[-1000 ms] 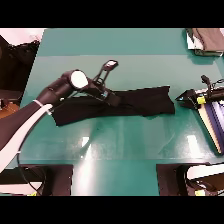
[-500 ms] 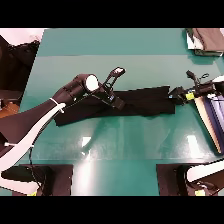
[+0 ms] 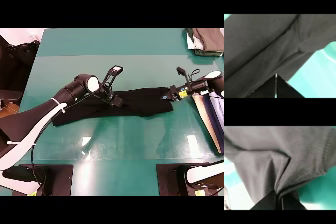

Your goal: Fold the shirts.

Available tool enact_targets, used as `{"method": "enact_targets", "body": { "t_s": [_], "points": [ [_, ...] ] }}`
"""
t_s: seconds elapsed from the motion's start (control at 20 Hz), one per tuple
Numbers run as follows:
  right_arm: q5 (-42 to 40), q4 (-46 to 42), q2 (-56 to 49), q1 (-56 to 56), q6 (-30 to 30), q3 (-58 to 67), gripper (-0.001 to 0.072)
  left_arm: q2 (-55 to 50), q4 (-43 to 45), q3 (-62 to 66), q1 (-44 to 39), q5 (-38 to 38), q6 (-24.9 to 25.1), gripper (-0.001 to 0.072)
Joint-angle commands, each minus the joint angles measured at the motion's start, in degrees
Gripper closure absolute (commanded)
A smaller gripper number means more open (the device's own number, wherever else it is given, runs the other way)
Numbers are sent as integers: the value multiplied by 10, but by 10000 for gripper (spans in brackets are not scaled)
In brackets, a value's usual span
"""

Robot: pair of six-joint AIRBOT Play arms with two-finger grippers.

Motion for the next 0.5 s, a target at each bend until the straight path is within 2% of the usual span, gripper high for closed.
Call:
{"method": "enact_targets", "body": {
  "t_s": [0.0,0.25,0.45],
  "points": [
    [12,41,71,4,23,0,687,-25,2,1,0,12,-10,686],
    [29,58,193,4,81,22,687,-52,3,3,0,23,-25,686],
    [62,56,225,4,131,102,687,-52,2,14,0,30,-24,685]
  ]
}}
